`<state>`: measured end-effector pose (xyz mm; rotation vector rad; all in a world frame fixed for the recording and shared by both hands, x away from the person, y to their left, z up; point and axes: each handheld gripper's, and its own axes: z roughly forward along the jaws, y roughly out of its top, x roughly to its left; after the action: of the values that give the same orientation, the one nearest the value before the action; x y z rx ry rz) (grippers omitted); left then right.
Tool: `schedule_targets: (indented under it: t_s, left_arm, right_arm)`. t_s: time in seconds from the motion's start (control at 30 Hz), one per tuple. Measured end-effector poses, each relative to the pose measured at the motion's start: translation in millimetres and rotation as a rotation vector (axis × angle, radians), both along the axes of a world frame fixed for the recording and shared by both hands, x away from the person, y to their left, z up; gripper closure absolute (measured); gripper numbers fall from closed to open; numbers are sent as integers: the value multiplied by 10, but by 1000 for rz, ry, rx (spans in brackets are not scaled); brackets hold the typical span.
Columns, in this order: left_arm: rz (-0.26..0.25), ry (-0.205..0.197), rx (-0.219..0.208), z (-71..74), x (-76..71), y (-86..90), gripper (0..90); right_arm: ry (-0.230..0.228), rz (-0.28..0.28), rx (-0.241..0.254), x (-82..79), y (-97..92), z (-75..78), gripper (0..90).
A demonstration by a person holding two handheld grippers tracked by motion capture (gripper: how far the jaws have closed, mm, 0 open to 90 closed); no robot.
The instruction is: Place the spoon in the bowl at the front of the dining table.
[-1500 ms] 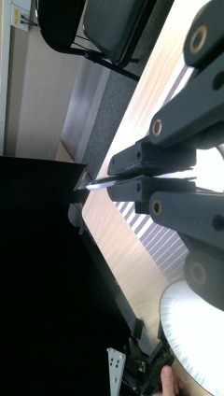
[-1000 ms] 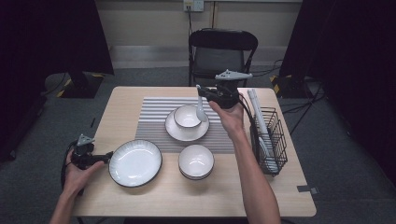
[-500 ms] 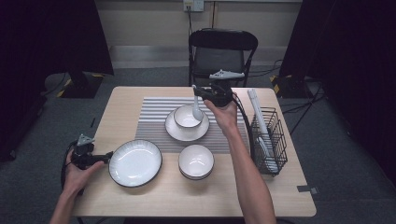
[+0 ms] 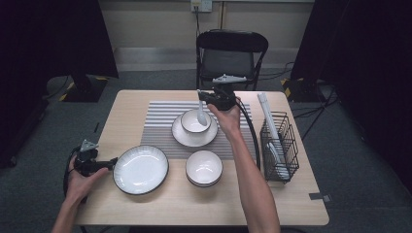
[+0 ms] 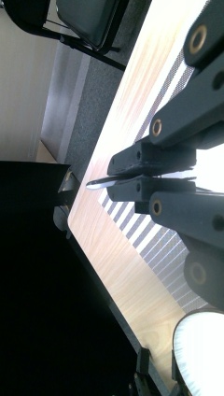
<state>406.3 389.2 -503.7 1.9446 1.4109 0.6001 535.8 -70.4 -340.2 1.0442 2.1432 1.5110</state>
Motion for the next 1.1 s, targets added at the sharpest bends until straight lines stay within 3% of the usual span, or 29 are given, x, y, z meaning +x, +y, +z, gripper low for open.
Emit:
schedule_targets:
  t_s: [0.33,1.1]
  left_arm:
    - [0,0,0,1,-1,0,83]
    - [0,0,0,0,0,0,83]
  right_arm:
    - [10,8,-20,34,41,-105,863]
    - [18,5,-11,81,71,-279,864]
